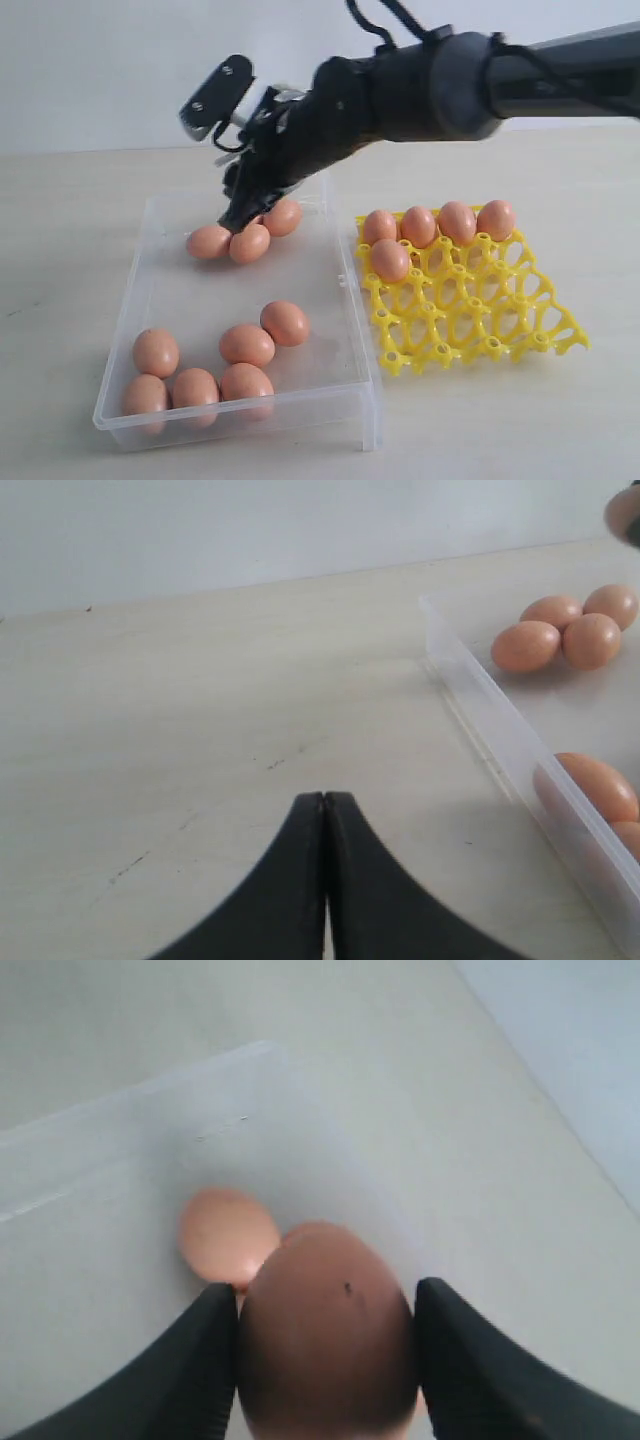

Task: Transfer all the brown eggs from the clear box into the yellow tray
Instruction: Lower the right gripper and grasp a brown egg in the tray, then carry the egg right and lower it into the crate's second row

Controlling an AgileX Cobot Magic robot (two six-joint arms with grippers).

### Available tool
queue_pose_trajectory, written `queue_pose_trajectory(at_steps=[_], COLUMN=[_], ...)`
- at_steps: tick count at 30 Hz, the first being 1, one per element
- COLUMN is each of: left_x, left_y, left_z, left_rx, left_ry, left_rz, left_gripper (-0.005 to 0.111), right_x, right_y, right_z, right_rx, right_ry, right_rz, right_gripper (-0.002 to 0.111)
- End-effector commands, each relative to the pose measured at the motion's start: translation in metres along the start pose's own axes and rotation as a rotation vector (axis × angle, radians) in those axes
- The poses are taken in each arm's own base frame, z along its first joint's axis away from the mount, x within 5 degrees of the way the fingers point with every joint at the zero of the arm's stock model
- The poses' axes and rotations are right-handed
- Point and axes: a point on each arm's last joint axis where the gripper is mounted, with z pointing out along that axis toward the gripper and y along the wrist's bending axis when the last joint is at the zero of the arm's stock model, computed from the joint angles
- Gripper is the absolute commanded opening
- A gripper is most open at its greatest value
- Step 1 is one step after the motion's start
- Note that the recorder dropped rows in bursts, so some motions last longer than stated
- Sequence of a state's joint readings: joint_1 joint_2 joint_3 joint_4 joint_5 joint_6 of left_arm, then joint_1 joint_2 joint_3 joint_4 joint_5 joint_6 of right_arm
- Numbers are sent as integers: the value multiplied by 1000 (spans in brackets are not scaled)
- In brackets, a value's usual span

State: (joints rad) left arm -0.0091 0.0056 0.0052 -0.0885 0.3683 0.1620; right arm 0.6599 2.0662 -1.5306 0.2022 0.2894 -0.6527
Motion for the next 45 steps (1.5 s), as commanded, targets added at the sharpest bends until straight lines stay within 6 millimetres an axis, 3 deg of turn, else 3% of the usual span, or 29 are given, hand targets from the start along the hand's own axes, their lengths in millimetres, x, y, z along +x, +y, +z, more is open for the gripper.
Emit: queue_pose_trajectory(at_steps=[1, 7, 13, 18, 24, 35, 45], left_x=[-3, -3, -3, -3, -3, -3, -3], left_y=[0, 0, 0, 0, 0, 0, 0], left_z=[-1, -1, -1, -1, -1, -1, -1], left_rx=[1, 1, 1, 1, 1, 1, 1], left_ry=[-19, -19, -19, -19, -19, -19, -19], left_rz=[-6, -6, -6, -6, -6, -6, -6], left_gripper=[0, 0, 0, 0, 0, 0, 0], right_x=[40, 94, 140, 170, 193, 216, 225], right_y=[-16, -25, -31, -34, -34, -28, -26], right_z=[-44, -83, -97, -103, -99, -77, -70], right_rx=[168, 241, 216, 176, 152, 132, 147], right_ry=[-118, -249, -352, -384, -376, -347, -320], right_rz=[215, 496, 711, 787, 850, 917, 914], right_gripper=[0, 0, 0, 0, 0, 0, 0])
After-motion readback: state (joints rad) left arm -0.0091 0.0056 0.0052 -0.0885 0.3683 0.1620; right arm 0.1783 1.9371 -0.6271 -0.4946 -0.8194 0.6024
